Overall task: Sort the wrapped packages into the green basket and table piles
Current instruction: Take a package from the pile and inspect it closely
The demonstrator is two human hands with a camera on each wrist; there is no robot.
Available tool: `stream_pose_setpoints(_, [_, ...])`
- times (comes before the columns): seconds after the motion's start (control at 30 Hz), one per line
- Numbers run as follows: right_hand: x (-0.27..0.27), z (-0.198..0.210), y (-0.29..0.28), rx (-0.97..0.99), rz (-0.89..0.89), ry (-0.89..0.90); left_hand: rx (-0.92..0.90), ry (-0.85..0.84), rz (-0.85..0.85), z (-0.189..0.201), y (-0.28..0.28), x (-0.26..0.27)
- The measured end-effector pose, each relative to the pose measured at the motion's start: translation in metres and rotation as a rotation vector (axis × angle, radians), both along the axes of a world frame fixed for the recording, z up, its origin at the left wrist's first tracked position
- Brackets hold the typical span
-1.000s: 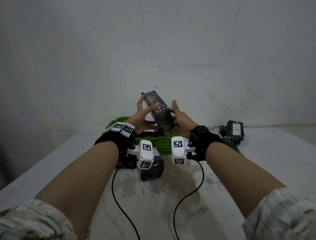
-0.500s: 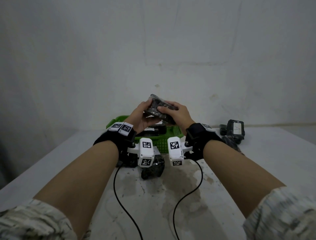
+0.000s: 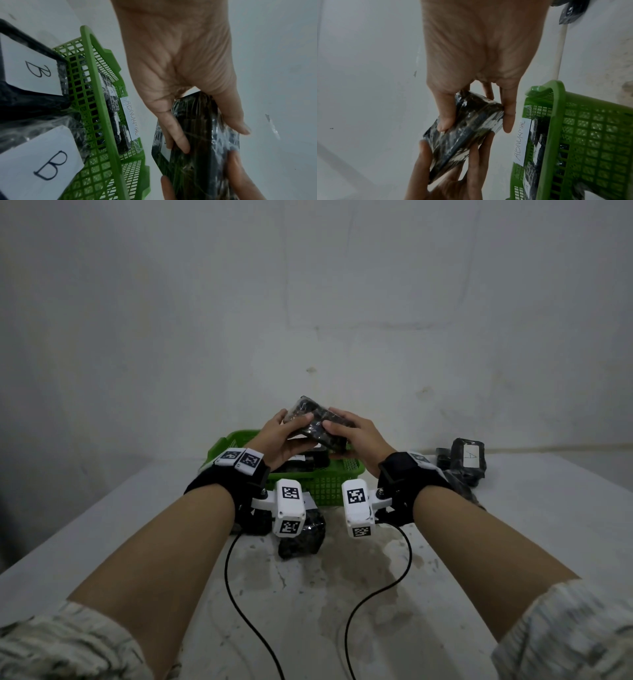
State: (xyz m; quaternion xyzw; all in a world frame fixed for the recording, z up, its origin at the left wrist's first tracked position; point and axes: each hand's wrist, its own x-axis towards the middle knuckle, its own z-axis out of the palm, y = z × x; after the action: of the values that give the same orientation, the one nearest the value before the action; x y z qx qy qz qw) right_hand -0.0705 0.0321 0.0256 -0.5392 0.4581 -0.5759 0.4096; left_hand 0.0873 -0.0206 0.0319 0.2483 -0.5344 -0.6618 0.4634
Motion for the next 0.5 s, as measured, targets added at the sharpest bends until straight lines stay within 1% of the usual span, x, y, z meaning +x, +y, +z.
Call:
stream_pose_setpoints(0.07, [0.0,0.001,0.0,0.025,0.039,-0.015,0.012,0.02,0.029,0.0,0.001,0.002])
stream_pose_setpoints(0.17, [0.001,0.003,-0.001,0.072,0.117,-0.107,0.013,0.026,0.037,0.002,0.003,0.006])
stream_pose_setpoints(0.23, [0.002,0.002,-0.001,0.069,0.156,-0.16,-0.001,0.016,0.027,0.002,0.003,0.008])
stream_pose_setpoints(0.3, [0.0,-0.001,-0.005,0.045,0.151,-0.273,0.003,0.035,0.008,0.002,0.002,0.012])
stream_pose_setpoints(0.37, [-0.001,-0.001,-0.012,0.097,0.113,-0.422,0.029,0.031,-0.016,0.002,0.0,0.016])
stream_pose_setpoints(0.43, [0.001,0.003,-0.011,0.221,0.097,-0.53,0.017,-0.05,-0.016,0.003,0.001,0.017])
stream_pose_setpoints(0.47, [0.001,0.004,-0.011,0.236,0.087,-0.526,-0.014,-0.113,-0.016,0.004,0.002,0.017])
stream_pose_setpoints(0.5, [0.0,0.006,-0.011,0.203,0.049,-0.505,-0.048,-0.175,-0.021,0.005,0.002,0.016])
